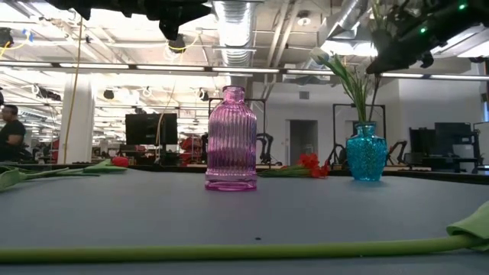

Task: Sort flowers into vase by color
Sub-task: Put the white flowers into the blue vase

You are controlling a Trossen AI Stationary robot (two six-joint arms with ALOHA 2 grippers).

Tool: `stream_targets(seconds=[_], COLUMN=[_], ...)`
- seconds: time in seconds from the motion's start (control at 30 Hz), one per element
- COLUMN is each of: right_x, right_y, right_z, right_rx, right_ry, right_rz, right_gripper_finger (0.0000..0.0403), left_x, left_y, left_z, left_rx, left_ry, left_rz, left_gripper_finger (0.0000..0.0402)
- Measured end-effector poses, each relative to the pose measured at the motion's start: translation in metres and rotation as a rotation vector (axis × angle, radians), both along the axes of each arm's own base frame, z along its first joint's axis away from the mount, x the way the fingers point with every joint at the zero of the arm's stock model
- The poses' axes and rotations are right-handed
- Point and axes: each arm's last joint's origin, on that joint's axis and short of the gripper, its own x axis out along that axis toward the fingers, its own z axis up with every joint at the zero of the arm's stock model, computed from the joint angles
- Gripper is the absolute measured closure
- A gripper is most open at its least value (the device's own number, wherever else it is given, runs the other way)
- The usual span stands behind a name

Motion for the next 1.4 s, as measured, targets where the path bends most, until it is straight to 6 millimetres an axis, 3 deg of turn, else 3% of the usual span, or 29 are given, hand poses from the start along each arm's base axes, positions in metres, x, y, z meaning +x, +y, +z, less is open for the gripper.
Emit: stream_targets(seconds=[0.3,0.63,0.77,0.97,1.17,1.4], right_x=[0.013,0.025,0.025,0.018,0.010,-0.004], right_y=[-0.015,-0.024,-0.023,-0.020,-0.013,-0.002], right_z=[-0.013,-0.024,-0.023,-0.021,0.000,0.032], right_rx=[0.086,0.122,0.121,0.131,0.258,0.415], right_ry=[0.029,0.069,0.066,0.071,0.129,0.247], right_rz=[-0.048,-0.070,-0.069,-0.053,0.044,0.156], right_gripper_finger=[0.0370,0.0336,0.0304,0.0217,0.0142,0.0127], left_x=[0.000,0.000,0.000,0.000,0.000,-0.001], left_y=[0.000,0.000,0.000,0.000,0.000,0.000], left_z=[-0.001,-0.003,-0.003,-0.003,-0.004,-0.008], left_rx=[-0.001,-0.014,-0.015,-0.015,-0.016,-0.021], left_ry=[0.012,0.032,0.033,0.035,0.043,0.076], left_rz=[0.000,-0.010,-0.010,-0.011,-0.008,0.007], left_gripper_finger=[0.0260,0.0260,0.0260,0.0260,0.0260,0.0260])
